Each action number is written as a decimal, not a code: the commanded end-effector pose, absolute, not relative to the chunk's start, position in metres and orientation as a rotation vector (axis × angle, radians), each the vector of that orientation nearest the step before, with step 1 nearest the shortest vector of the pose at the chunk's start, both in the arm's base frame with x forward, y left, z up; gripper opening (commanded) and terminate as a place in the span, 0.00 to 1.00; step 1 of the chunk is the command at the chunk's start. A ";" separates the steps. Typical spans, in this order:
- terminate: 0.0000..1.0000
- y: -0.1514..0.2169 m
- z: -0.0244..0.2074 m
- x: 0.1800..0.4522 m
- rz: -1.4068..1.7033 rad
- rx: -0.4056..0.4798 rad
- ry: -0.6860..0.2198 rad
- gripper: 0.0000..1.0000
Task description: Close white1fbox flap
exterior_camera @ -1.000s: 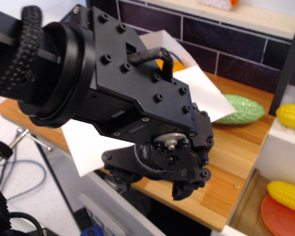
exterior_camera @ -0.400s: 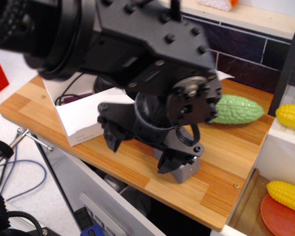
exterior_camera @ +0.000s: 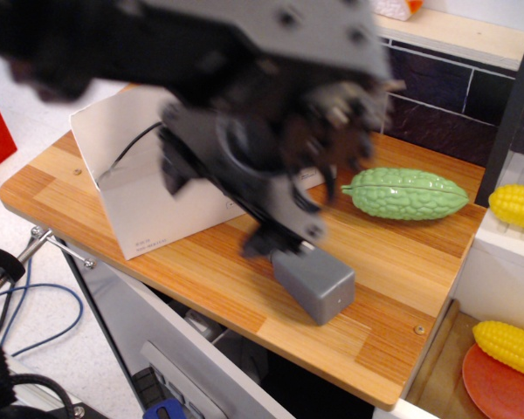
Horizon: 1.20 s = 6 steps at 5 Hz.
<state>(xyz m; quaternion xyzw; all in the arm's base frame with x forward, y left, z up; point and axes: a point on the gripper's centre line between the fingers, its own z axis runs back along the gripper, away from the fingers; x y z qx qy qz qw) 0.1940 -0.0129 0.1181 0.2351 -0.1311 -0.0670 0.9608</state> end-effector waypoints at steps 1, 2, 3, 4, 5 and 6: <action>0.00 0.028 0.138 0.214 -0.440 0.416 -0.198 1.00; 0.00 0.060 0.130 0.216 -0.654 0.390 -0.192 1.00; 0.00 0.073 0.128 0.222 -0.829 0.305 -0.153 1.00; 0.00 0.093 0.106 0.226 -0.986 0.219 -0.192 1.00; 0.00 0.103 0.086 0.226 -1.009 0.137 -0.186 1.00; 0.00 0.104 0.074 0.227 -0.993 0.093 -0.187 1.00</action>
